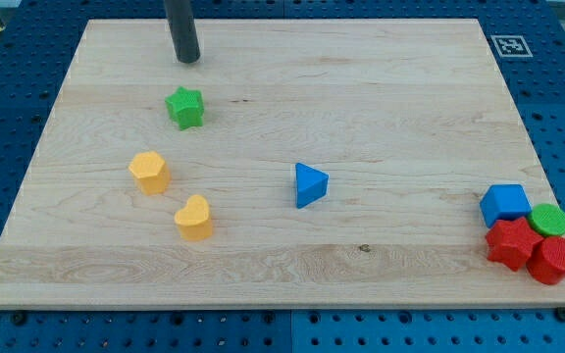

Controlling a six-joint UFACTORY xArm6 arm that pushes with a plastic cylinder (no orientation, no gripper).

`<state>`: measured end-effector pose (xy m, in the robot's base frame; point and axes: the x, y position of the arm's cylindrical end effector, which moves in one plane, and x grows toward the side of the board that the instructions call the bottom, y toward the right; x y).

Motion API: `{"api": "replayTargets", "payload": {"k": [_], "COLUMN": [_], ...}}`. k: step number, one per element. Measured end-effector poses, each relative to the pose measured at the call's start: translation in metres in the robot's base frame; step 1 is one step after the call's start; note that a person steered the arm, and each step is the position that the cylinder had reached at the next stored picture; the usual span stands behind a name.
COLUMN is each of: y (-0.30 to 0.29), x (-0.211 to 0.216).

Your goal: Push the green star diagonally top right to the blue triangle

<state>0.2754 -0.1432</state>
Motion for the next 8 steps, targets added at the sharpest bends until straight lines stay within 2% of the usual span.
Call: {"api": "replayTargets", "payload": {"k": [2, 6, 8], "y": [-0.007, 0.006, 0.030], "x": [0.036, 0.149, 0.150]}}
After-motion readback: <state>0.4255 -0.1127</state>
